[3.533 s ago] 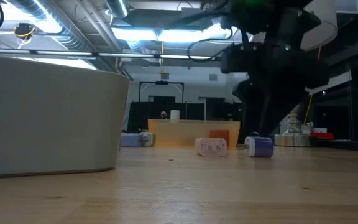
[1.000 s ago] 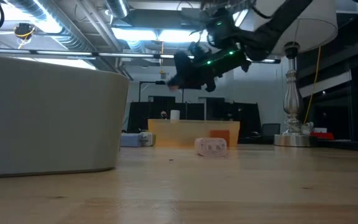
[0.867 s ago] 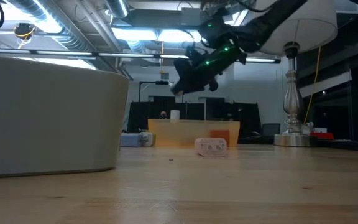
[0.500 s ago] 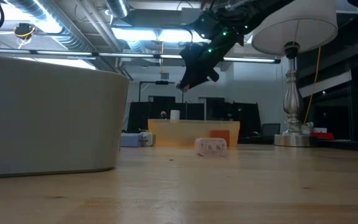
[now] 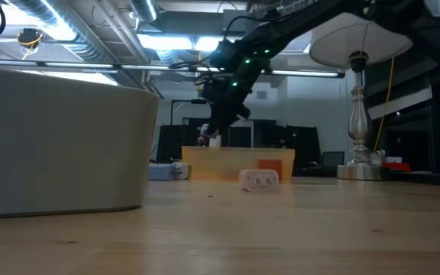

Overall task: Pick & Place Office items
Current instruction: Put the purple charger adapter into the orange bin, then put the pink charger adapter into the orange bin

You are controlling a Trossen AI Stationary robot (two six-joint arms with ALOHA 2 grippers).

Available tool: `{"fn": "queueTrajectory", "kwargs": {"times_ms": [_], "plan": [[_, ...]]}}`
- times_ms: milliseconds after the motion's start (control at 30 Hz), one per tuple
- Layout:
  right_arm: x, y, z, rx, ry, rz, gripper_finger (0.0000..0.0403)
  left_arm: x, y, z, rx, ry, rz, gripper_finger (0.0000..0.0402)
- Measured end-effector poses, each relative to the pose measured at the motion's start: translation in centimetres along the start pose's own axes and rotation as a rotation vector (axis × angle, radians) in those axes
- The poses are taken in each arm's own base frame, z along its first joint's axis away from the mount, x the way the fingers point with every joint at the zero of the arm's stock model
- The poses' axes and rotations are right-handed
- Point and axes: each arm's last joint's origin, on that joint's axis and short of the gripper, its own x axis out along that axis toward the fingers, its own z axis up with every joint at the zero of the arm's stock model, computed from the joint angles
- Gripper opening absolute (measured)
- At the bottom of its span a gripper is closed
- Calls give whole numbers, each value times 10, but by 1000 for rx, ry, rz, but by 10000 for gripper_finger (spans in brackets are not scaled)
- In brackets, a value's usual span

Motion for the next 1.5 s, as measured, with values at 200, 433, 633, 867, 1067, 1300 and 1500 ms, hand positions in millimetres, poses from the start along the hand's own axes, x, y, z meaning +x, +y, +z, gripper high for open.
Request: {"fn": "queueTrajectory", "kwargs": {"times_ms": [200, 433, 633, 867, 1067, 1300, 1500], "plan": [[24, -1, 13, -27, 106, 13, 124, 0, 0, 0, -6, 0, 0, 193], [41, -2, 10, -47, 208, -6, 124, 0, 0, 0, -8, 0, -4, 195], [39, -3, 9, -47, 217, -2, 124, 0, 0, 0, -8, 0, -7, 194], [39, -3, 10, -46, 213, -3, 124, 0, 0, 0, -17, 1, -7, 193], [39, -3, 10, -51, 210, -3, 207, 0, 0, 0, -24, 1, -7, 195], [39, -4, 10, -56, 214, -49, 278, 0, 0, 0, -24, 1, -7, 192], [35, -1, 11, -48, 209, 32, 259, 0, 0, 0, -35, 1, -7, 196]]}}
